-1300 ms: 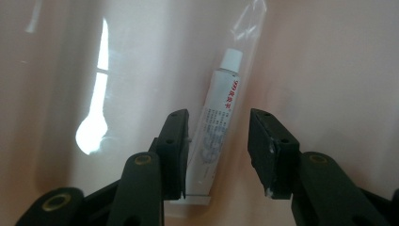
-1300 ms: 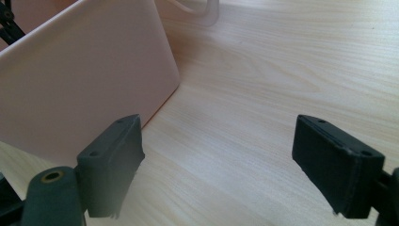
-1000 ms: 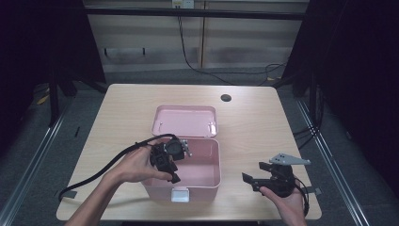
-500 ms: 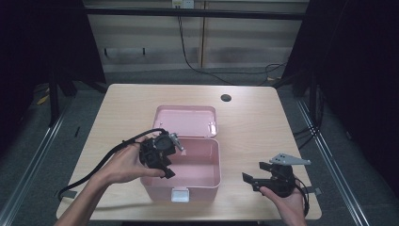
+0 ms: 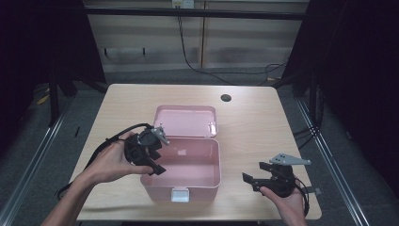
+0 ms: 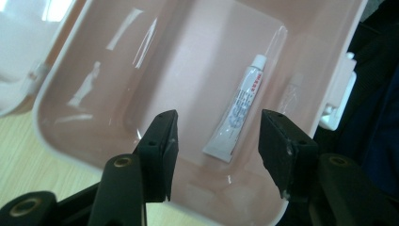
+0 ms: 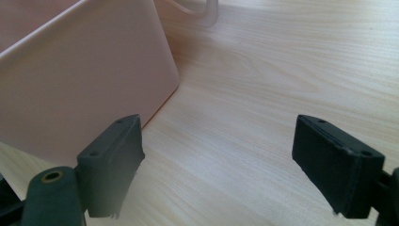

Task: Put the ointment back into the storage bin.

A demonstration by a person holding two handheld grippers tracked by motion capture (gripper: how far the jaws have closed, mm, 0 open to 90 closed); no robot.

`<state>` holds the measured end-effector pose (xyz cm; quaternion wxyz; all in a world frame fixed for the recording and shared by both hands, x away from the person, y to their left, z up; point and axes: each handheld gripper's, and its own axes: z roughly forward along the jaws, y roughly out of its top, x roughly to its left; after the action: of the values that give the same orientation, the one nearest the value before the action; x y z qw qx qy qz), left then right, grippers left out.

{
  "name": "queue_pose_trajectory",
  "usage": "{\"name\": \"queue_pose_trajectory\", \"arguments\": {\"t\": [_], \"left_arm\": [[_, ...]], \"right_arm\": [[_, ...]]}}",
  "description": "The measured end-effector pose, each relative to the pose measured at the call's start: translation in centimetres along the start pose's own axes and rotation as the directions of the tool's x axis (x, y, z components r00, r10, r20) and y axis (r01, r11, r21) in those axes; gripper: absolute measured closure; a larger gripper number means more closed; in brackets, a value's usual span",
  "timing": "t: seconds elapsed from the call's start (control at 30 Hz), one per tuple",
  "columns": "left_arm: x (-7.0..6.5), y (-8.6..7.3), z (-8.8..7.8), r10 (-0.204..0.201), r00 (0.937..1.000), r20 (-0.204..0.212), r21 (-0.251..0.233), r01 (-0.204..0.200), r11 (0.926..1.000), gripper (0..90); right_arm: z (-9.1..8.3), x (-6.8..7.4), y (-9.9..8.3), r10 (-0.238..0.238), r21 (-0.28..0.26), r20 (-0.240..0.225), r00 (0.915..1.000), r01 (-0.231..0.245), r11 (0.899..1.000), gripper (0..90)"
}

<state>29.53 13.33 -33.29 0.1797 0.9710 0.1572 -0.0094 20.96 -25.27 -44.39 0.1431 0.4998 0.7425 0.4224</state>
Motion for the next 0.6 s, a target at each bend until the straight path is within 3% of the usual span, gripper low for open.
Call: {"name": "queue_pose_trajectory", "arguments": {"t": [0.3,0.6], "left_arm": [[0.9,-2.1,-1.6,-0.058,0.9983,-0.008,-0.048,0.058,0.9972,44.3],[1.8,-5.4,-3.0,-0.124,0.9918,-0.033,-0.116,0.119,0.9861,43.3]], "right_arm": [[0.0,0.1,0.0,0.001,0.001,0.001,1.0000,-0.001,1.000,16.1],[0.0,0.0,0.0,0.000,0.002,0.000,1.0000,0.000,1.000,16.0]]}}
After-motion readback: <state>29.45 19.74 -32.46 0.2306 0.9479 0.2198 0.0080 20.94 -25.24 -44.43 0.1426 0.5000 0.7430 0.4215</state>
